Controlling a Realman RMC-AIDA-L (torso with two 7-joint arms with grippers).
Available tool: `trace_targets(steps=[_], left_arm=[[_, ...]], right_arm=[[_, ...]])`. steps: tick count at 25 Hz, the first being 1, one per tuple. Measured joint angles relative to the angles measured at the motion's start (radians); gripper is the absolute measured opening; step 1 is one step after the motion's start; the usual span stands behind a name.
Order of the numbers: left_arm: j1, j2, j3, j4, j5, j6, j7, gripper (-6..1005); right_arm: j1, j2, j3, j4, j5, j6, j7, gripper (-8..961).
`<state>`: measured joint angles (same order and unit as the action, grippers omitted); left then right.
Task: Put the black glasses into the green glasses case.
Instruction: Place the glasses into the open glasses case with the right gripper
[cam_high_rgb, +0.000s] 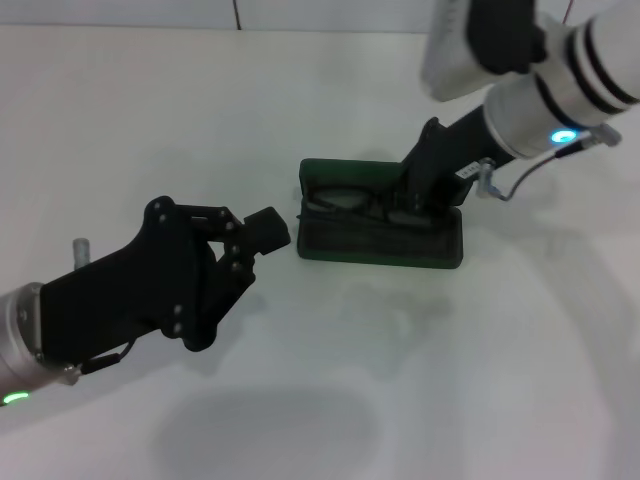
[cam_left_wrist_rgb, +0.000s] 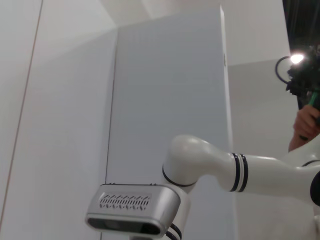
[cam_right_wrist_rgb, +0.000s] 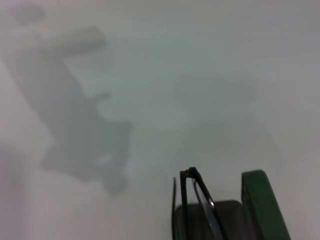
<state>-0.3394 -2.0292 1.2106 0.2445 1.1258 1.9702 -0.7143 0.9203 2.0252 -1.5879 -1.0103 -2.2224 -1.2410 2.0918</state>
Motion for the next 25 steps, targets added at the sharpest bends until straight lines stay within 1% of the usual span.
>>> trace_targets(steps=[4,10,25], left_arm=[[0.006,-0.008,-0.001,-0.001,0.0,-0.016,0.0,19],[0.009,-0.012,-0.003,-0.001,0.0,-0.026,0.002,19],[0.0,-0.014,-0.003,-0.002,-0.003,-0.037,0.003,20]], right_arm=[[0.047,0.002,-0.065,0.051,-0.031,0.045,0.028,83],[0.076,0.003,-0.158,0.1,-0.035,0.124,0.056,87],[0.074,0.003,-0.181,0.127,-0.062,0.182,0.063,96]])
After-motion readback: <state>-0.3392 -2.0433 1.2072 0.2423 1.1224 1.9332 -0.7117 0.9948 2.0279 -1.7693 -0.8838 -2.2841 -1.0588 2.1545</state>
